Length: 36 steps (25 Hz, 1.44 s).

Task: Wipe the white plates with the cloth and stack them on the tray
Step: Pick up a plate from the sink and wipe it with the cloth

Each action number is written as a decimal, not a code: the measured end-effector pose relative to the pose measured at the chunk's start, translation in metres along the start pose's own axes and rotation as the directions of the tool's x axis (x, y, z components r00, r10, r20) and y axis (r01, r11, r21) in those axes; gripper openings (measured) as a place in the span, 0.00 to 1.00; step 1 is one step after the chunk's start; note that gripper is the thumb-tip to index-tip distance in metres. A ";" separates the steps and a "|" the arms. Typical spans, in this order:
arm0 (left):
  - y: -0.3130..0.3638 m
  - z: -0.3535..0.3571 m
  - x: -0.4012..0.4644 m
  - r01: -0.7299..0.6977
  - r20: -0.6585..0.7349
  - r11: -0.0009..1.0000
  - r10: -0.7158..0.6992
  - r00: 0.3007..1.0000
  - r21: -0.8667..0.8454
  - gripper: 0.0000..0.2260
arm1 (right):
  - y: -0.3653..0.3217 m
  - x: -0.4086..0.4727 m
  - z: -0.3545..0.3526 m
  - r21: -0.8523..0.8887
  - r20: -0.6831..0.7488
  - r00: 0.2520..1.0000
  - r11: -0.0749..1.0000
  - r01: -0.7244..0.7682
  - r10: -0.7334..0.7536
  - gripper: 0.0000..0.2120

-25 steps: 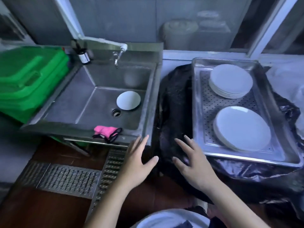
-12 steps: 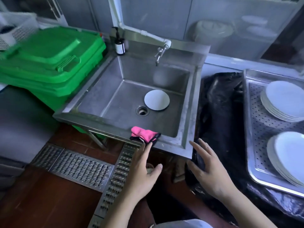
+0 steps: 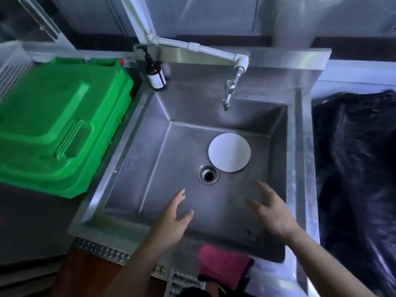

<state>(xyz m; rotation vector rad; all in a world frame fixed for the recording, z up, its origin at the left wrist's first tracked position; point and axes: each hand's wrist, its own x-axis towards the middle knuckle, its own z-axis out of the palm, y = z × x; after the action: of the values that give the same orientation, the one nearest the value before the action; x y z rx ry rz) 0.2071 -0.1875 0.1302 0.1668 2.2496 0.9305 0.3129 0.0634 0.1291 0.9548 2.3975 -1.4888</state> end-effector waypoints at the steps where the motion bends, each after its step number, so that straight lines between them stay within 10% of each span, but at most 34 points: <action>1: 0.000 -0.006 0.024 0.018 0.006 1.000 -0.018 1.000 0.001 0.27 | -0.004 0.023 0.002 0.028 0.008 0.999 0.998 -0.054 0.054 0.29; 13: 0.021 0.046 0.340 0.188 0.162 0.981 -0.193 0.968 0.049 0.32 | 0.055 0.259 0.042 0.521 0.047 0.693 0.574 -0.631 0.719 0.19; 25: 0.012 0.085 0.423 0.398 0.303 0.875 -0.313 0.900 -0.277 0.32 | 0.062 0.338 0.081 0.762 0.095 0.593 0.325 -0.560 0.799 0.21; 29: 0.021 0.058 0.381 0.269 0.154 0.895 -0.228 0.961 -0.356 0.17 | 0.050 0.303 0.084 0.800 0.085 0.632 0.326 -0.505 0.770 0.23; 36: 0.002 0.005 0.291 0.078 0.001 0.891 -0.087 0.996 -0.448 0.29 | 0.006 0.203 0.093 0.841 0.014 0.740 0.392 -0.373 0.672 0.16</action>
<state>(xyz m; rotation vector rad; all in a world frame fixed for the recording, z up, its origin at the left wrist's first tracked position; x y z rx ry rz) -0.0101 -0.0791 -0.0302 -0.1472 1.9775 1.3774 0.1399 0.0740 -0.0117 2.0698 1.1160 -2.2367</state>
